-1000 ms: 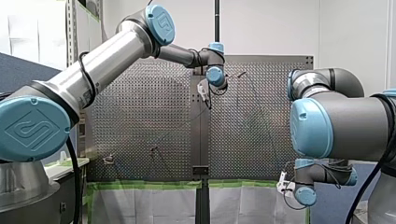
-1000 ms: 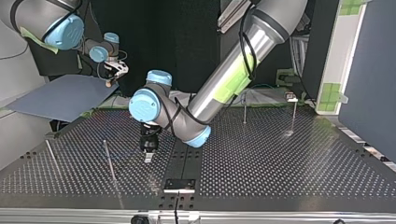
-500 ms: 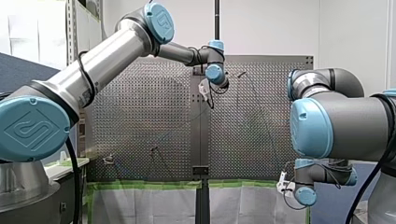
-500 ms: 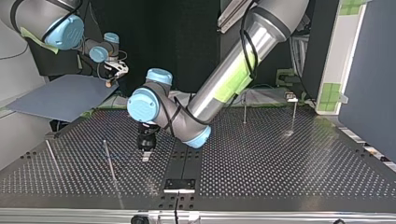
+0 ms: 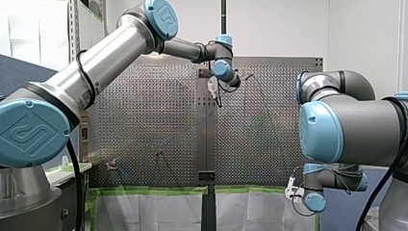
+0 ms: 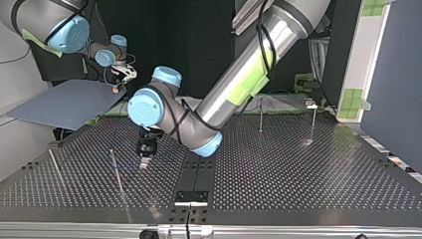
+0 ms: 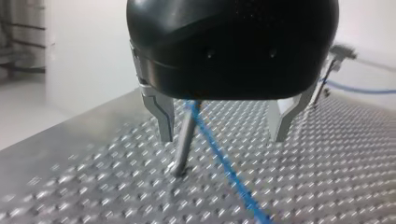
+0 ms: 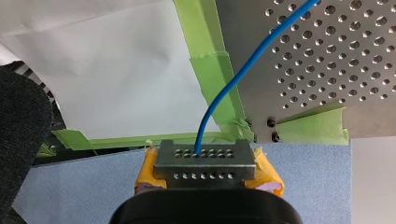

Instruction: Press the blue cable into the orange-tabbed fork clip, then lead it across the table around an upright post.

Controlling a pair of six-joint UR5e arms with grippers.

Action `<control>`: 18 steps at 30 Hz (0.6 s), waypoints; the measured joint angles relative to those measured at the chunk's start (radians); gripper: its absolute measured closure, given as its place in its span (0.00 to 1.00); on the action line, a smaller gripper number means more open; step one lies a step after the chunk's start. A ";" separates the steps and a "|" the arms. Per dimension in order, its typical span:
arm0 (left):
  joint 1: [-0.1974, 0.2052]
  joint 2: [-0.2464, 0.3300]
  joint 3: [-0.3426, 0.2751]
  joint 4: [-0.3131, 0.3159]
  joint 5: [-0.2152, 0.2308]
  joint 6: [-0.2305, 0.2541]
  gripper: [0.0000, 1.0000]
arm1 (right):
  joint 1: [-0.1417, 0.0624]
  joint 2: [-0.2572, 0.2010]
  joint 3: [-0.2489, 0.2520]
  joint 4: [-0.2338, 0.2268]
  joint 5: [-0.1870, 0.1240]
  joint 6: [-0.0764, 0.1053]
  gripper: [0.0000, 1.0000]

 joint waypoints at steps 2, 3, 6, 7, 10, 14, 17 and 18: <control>-0.003 0.000 0.000 -0.010 0.016 0.010 0.02 | 0.000 0.000 0.000 0.001 0.000 0.000 1.00; -0.005 0.000 0.000 -0.015 0.025 0.016 0.02 | 0.001 0.000 0.000 0.002 0.000 0.000 1.00; -0.009 0.001 0.000 -0.023 0.037 0.024 0.02 | 0.001 0.000 0.000 0.004 0.000 0.000 1.00; -0.011 0.001 0.000 -0.024 0.039 0.026 0.02 | 0.001 0.000 0.000 0.005 0.000 0.000 1.00; -0.014 0.003 0.000 -0.025 0.040 0.031 0.02 | 0.001 0.000 0.000 0.006 0.000 0.000 1.00; -0.015 0.007 0.000 -0.026 0.039 0.040 0.02 | 0.002 0.000 0.000 0.006 -0.001 0.000 1.00; -0.016 0.011 0.000 -0.026 0.036 0.043 0.02 | 0.002 0.000 0.000 0.006 -0.002 0.000 1.00; -0.016 0.014 0.000 -0.026 0.032 0.044 0.02 | 0.002 0.000 0.000 0.006 -0.003 0.000 1.00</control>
